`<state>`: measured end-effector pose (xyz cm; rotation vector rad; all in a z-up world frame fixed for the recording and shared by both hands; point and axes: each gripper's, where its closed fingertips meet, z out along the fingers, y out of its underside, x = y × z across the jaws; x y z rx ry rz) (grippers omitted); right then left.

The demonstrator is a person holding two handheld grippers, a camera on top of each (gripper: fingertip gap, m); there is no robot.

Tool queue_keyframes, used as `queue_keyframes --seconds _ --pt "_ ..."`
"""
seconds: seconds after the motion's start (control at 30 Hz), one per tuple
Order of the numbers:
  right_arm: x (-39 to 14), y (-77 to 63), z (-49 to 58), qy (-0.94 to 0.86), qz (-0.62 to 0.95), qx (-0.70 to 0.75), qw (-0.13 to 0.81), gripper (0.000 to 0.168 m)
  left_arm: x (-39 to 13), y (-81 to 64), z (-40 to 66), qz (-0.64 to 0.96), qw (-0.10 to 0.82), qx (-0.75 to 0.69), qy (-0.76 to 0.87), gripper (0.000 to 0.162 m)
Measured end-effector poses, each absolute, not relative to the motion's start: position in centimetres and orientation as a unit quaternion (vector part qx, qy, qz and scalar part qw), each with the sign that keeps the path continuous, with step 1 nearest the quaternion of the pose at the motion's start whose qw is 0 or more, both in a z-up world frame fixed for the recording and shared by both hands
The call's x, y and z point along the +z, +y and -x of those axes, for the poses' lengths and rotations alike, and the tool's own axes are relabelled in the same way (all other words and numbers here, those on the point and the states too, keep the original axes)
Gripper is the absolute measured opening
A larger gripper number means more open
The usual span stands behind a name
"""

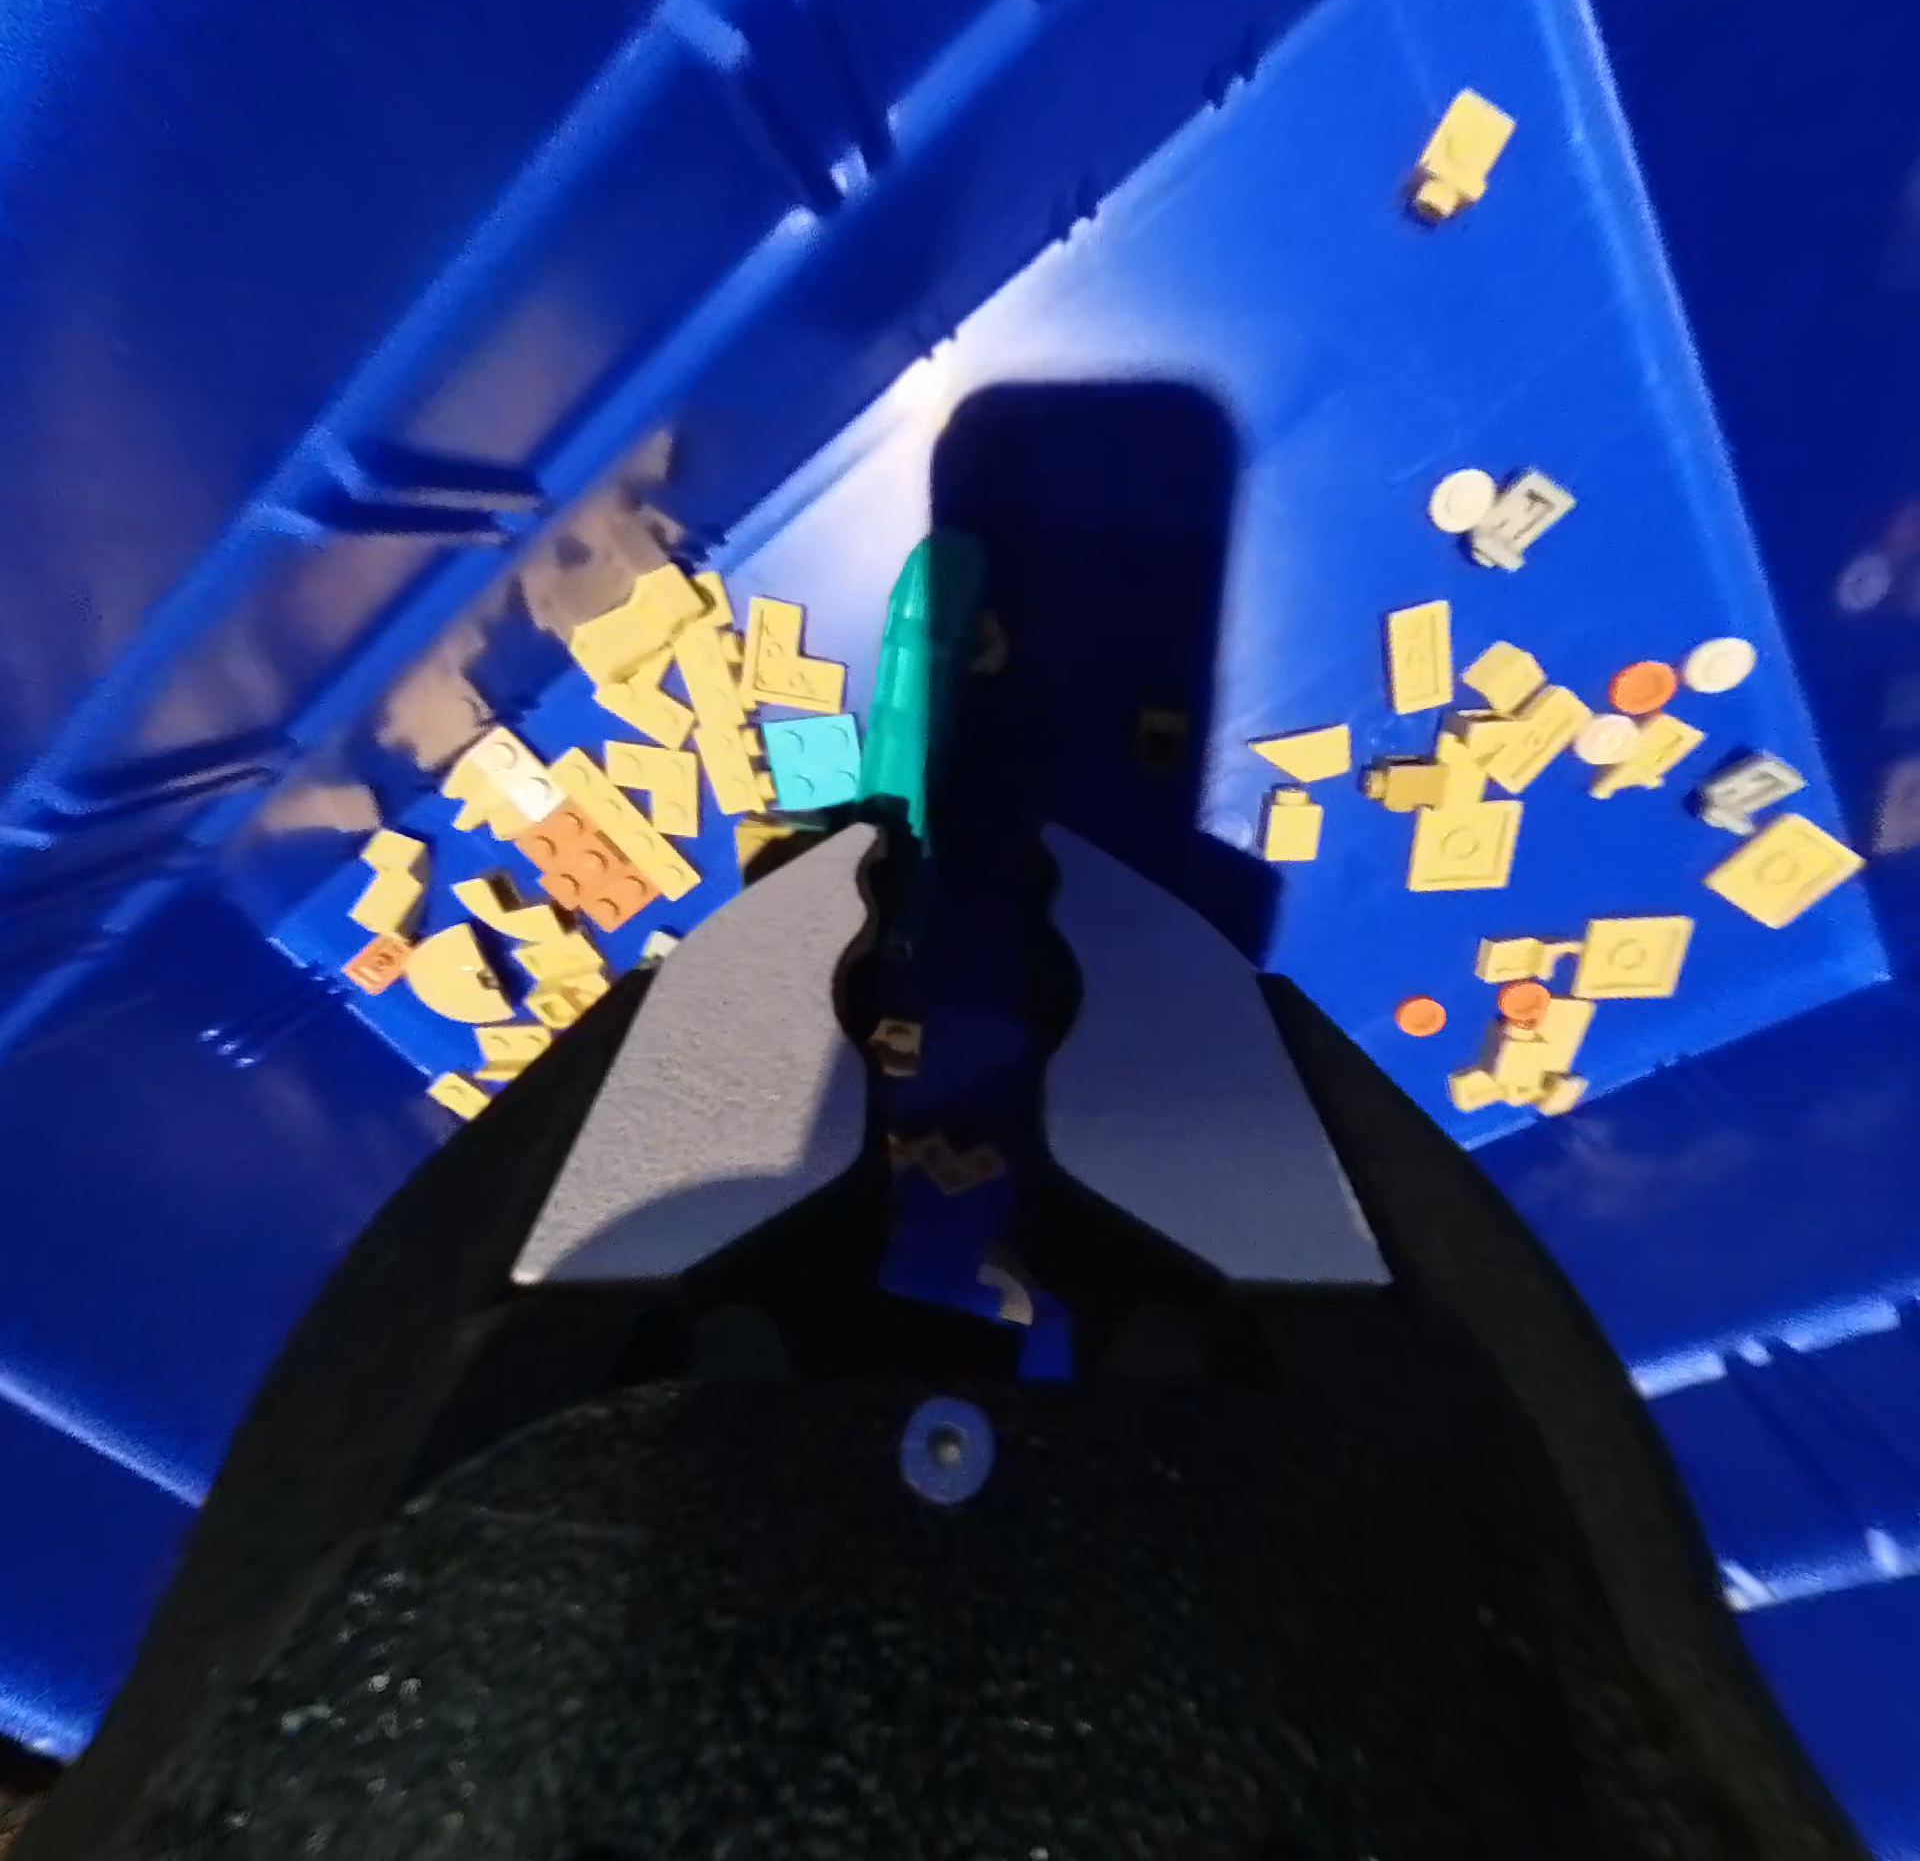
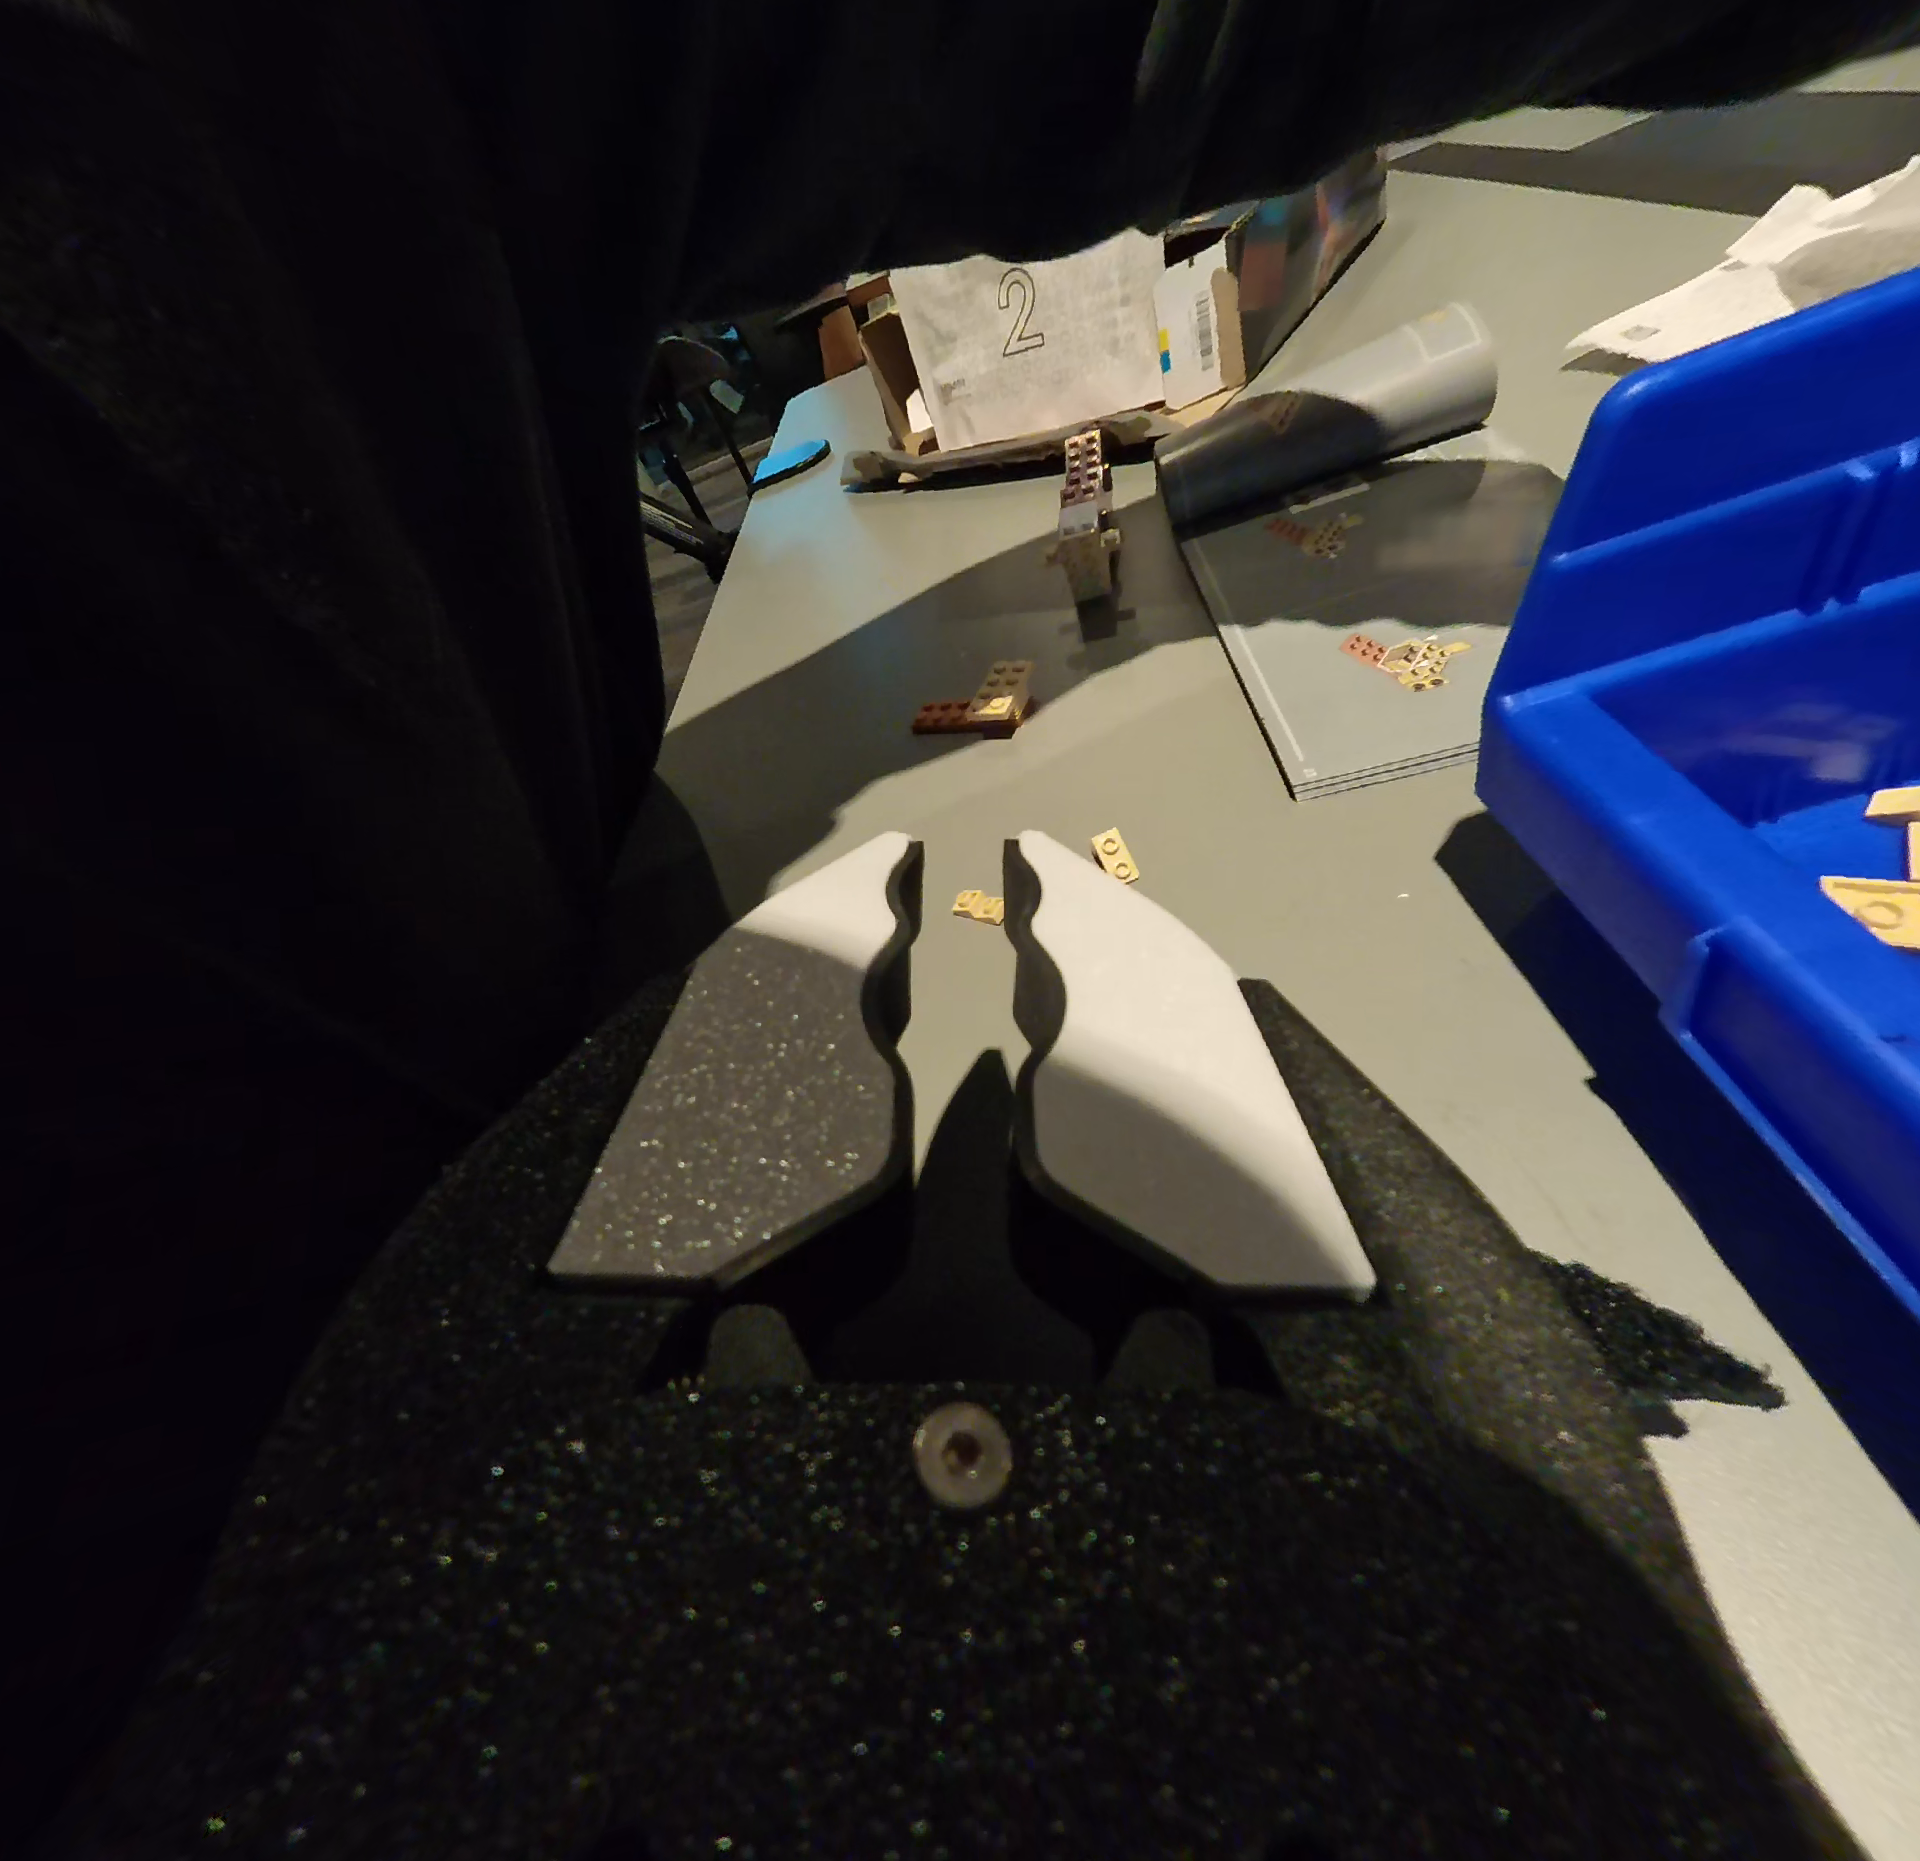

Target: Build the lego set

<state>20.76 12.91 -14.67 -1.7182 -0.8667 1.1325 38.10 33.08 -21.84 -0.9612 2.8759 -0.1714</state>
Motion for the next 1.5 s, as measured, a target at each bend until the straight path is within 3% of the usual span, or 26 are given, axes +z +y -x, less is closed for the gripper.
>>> queue_keyframes --seconds 0.33,0.73,1.5 --pt "-14.7 12.9 -20.7 -0.350 0.692 0.455 0.439 0.014 -21.4 32.7 -35.2 0.327 -0.019 -0.061 0.943 0.018" --pt "-14.7 12.9 -20.7 -0.350 0.692 0.455 0.439 0.014 -20.1 32.8 -40.9 0.387 0.090 -0.130 0.909 0.021" --pt "-14.7 12.8 -20.7 -0.351 0.691 0.455 0.438 0.014 -20.9 33.3 -39.8 0.398 0.054 -0.121 0.908 0.019"
